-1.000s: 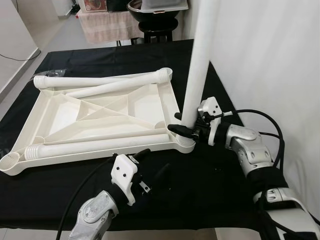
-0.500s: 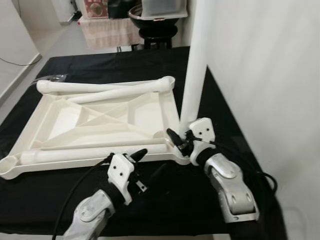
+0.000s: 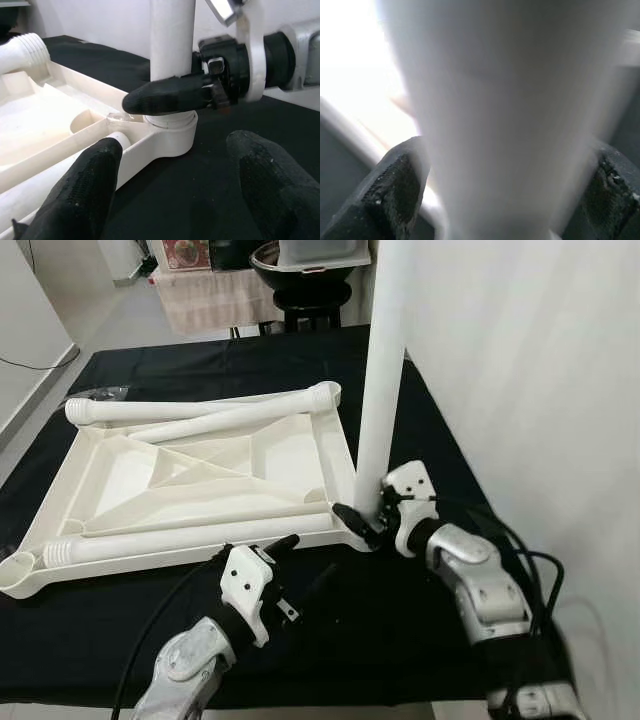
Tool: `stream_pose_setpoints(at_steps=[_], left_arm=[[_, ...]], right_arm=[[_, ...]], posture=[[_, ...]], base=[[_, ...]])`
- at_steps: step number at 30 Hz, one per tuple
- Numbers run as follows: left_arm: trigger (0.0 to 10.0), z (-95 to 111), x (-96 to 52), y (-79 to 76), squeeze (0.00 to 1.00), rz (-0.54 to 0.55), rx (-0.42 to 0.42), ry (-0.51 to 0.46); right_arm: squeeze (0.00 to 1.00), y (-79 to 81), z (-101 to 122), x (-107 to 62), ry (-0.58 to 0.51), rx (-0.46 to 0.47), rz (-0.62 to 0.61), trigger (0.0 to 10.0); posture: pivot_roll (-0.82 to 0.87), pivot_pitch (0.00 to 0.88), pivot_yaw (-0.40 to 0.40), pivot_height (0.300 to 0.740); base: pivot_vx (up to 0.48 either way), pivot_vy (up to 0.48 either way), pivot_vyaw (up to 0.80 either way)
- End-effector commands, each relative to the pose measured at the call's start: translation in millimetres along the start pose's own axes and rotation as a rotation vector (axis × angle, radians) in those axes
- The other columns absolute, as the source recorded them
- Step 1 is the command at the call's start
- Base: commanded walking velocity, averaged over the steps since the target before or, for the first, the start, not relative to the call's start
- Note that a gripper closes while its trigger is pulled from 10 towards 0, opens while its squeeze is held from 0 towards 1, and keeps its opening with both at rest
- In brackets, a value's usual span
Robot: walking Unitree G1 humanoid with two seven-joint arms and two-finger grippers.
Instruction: Building children table
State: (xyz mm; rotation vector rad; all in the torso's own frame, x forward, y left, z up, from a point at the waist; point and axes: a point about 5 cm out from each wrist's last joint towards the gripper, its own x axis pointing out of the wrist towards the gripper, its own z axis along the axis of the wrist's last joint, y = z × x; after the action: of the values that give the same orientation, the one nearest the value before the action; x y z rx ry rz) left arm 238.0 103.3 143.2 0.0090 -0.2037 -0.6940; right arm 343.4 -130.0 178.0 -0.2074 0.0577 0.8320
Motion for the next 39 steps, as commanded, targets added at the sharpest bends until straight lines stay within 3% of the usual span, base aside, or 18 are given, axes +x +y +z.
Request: stream_pose_setpoints(at_steps=[1,4,5,6,13,18,19,20,21,22,23,25,26,31,34,35,38,39], left_arm=[[10.0,-4,-4.5,-3.2,0.00,0.002,0.003,0.026],[10.0,-4,-5.5,-3.7,0.00,0.004,0.003,0.028],[10.0,-5,-6.1,-4.1,0.00,0.006,0.004,0.029],[10.0,-5,-6.6,-4.5,0.00,0.009,0.005,0.030],[10.0,-5,-7.9,-5.9,0.00,0.012,0.005,0.031],[10.0,-5,-8.0,-6.1,0.00,0.015,0.002,0.027],[10.0,-5,-8.5,-6.5,0.00,0.016,0.001,0.026],[10.0,-5,-8.5,-6.5,0.00,0.016,0.001,0.026],[10.0,-5,-9.4,-6.3,0.00,0.018,0.001,0.025],[10.0,-5,-9.4,-6.3,0.00,0.018,0.001,0.025],[10.0,-5,-10.5,-5.6,0.00,0.021,0.003,0.024],[10.0,-5,-10.5,-5.6,0.00,0.021,0.003,0.024],[10.0,-4,-11.2,-4.9,0.00,0.023,0.004,0.022],[10.0,-5,-12.0,-3.9,0.00,0.020,0.008,0.028],[10.0,-7,-10.9,-4.9,0.00,-0.001,-0.001,0.031],[10.0,-7,-10.6,-4.9,0.00,0.002,0.002,0.029],[10.0,-6,-10.4,-4.7,0.00,0.008,0.008,0.028],[10.0,-6,-10.2,-4.6,0.00,0.015,0.010,0.026]], right_arm=[[0.00,6.7,7,7.9,-0.037,-0.021,0.149,10.0],[0.00,5.1,10,9.1,-0.047,-0.026,0.173,10.0],[0.00,2.1,14,11.1,-0.059,-0.010,0.199,8.4],[0.00,-0.9,18,12.2,-0.078,0.008,0.228,0.0],[0.00,-8.4,20,9.4,-0.102,0.047,0.288,0.0],[0.00,-12.0,7,-1.2,-0.088,0.054,0.232,0.0],[0.00,-9.3,-7,-12.5,-0.069,0.075,0.139,0.0],[0.00,-9.3,-7,-12.5,-0.069,0.075,0.139,0.0],[0.00,-4.6,-16,-18.0,-0.050,0.093,0.058,0.0],[0.00,-4.6,-16,-18.0,-0.050,0.093,0.058,0.0],[0.00,6.1,-35,-19.8,0.003,0.150,-0.228,0.0],[0.00,6.1,-35,-19.8,0.003,0.150,-0.228,0.0],[0.00,27.8,-52,-23.2,0.072,0.189,-0.362,0.0],[0.00,43.8,-49,-20.4,0.090,0.131,-0.430,0.0],[0.00,46.3,-45,-12.0,0.081,0.096,-0.331,0.0],[0.00,42.0,-45,-10.6,0.073,0.111,-0.335,10.0],[0.00,38.0,-42,-10.0,0.048,0.125,-0.333,10.0],[1.00,33.3,-38,-8.7,0.020,0.139,-0.294,10.0]], posture=[[-0.05,0.150,0.023,0.740],[-0.05,0.151,0.023,0.740],[-0.05,0.149,0.023,0.740],[-0.05,0.146,0.023,0.740],[-0.05,0.148,0.019,0.740],[-0.05,0.153,0.011,0.740],[-0.05,0.154,-0.003,0.740],[-0.05,0.154,-0.003,0.740],[-0.05,0.157,-0.005,0.740],[-0.05,0.157,-0.005,0.740],[-0.05,0.162,-0.009,0.740],[-0.05,0.162,-0.009,0.740],[-0.05,0.177,0.002,0.740],[-0.07,0.149,0.016,0.740],[-0.06,0.141,0.011,0.740],[-0.06,0.141,0.011,0.740],[-0.05,0.143,0.011,0.740],[-0.05,0.141,0.012,0.740]], base=[[0.000,0.000,0.00],[0.000,0.000,0.00],[0.000,0.000,0.00],[0.000,0.000,0.00],[0.000,0.000,0.00],[0.000,0.000,0.00],[0.000,0.000,0.00],[0.000,0.000,0.00],[0.000,0.000,0.00],[0.000,0.000,0.00],[0.000,0.000,0.00],[0.000,0.000,0.00],[0.000,0.000,0.00],[0.000,0.000,0.00],[0.000,0.000,0.00],[0.000,0.000,0.00],[0.000,0.000,0.00],[0.000,0.000,0.00]])
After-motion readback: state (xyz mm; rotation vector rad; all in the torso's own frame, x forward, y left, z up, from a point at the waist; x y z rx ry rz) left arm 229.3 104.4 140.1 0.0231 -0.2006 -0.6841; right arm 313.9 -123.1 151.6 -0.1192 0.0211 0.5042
